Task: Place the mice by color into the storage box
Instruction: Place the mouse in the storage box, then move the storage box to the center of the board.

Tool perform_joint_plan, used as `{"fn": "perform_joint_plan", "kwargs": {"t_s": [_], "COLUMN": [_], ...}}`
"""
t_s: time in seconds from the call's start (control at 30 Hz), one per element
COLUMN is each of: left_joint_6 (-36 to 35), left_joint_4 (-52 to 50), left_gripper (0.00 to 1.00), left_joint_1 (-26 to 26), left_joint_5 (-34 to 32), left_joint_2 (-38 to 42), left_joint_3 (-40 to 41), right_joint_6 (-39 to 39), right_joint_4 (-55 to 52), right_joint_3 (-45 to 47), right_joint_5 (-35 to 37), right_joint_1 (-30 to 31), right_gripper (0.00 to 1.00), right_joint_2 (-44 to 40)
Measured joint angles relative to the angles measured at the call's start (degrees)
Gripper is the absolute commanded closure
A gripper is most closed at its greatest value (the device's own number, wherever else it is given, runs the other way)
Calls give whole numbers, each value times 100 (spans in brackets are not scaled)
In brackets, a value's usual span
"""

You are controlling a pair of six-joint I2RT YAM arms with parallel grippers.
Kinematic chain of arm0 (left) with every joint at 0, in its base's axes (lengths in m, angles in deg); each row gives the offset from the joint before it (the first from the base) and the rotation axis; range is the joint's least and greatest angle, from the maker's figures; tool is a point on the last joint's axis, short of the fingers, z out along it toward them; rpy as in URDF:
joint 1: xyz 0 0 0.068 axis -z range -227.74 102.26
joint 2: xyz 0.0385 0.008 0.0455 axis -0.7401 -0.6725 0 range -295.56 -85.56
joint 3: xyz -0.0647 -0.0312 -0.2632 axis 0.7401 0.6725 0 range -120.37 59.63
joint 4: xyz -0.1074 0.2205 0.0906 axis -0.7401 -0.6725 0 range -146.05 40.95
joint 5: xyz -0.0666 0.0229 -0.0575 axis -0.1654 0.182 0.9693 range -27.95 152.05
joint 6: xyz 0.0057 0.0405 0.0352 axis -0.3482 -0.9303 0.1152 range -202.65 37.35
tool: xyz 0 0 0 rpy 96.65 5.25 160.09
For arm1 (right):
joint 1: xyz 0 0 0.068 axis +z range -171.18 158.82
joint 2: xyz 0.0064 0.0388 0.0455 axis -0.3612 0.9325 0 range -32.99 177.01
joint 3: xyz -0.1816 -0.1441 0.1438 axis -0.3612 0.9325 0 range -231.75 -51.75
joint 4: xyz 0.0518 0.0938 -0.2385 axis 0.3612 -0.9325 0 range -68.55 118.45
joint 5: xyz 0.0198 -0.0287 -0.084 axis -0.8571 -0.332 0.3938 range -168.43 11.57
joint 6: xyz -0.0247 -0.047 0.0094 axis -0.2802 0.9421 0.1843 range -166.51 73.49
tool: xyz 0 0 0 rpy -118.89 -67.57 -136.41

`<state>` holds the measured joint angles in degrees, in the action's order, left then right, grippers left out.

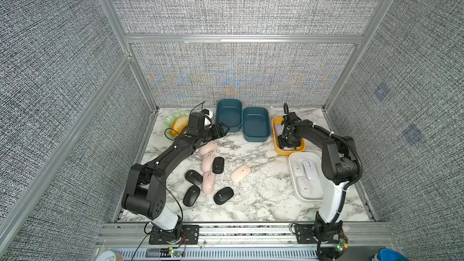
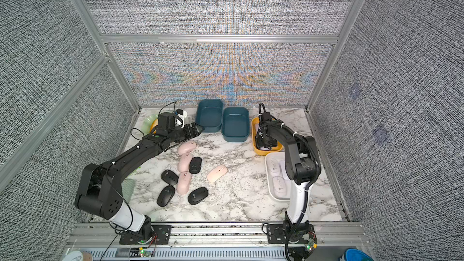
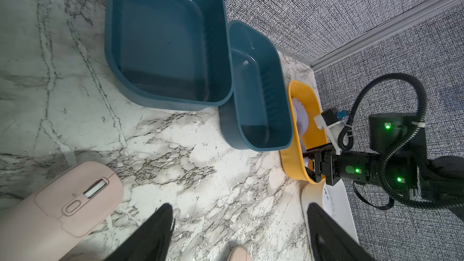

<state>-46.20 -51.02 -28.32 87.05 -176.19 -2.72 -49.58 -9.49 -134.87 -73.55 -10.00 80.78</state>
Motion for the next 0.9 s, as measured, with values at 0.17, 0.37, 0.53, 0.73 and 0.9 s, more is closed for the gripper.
{"fn": "perform_joint_plan", "kwargs": {"t_s": [0.17,0.37,0.53,0.73,0.9], "left_joint_6": [0,-7,-20,-20,-20], "left_joint_4": [-7,-31,-48,-61,-68], "left_gripper": [15,15,15,15,15], "left_joint_1": [0,4,11,42,52], "left_joint_5": [0,-4,-61,-63,-61], "left_joint_2": [0,0,0,0,0], "left_joint_3": [0,0,0,0,-11], "right_joint_6": [-101,-437,-1019,-1451,-1622], "right_joint_4": [63,105,144,52,57], "right_joint_3": [59,221,903,1484,1622], "right_joint_5": [2,341,767,1001,1032], "right_joint_1": [11,216,629,1340,1449], "right_gripper": [31,39,62,65,65], "right_joint_2": [-404,-1117,-1840,-2277,-2144]}}
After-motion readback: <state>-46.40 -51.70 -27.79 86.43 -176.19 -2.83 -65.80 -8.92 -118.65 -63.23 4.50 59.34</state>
